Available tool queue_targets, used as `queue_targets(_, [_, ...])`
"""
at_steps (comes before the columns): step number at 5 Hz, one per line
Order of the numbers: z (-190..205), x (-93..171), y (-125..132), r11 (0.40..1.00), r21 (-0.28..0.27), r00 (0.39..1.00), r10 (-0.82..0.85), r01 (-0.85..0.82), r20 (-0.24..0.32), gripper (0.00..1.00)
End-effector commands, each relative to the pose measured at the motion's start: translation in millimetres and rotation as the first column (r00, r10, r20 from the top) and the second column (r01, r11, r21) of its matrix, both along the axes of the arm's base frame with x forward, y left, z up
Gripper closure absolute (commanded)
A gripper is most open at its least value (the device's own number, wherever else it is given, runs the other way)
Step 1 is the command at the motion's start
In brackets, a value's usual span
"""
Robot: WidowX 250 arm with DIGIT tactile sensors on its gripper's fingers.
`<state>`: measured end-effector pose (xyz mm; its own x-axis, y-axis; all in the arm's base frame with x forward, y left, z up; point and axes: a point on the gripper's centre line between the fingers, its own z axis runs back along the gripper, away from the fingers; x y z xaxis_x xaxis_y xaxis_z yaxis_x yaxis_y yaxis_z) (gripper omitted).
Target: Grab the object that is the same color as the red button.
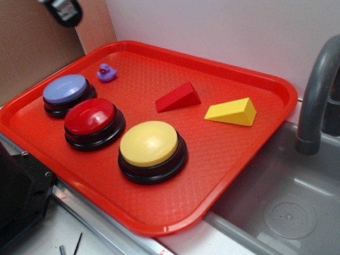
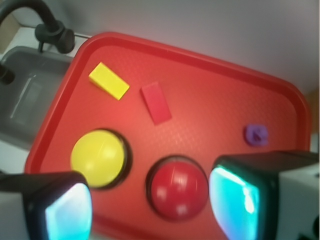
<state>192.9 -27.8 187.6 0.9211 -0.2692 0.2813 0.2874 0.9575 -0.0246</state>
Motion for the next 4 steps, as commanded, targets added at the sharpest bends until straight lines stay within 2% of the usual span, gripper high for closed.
queue_targets(1, [-29.9,47.1,-7.2,0.999,0.051,0.999,-0.017,0.015,0.046,0.0])
queue_targets(2, [-52.6,64.8,-14.9,0.995,0.091,0.999,-0.03,0.027,0.029,0.0])
queue_targets(4, [-92.0,92.3,-17.3,0.989,0.144,0.999,-0.014,0.02,-0.041,0.0])
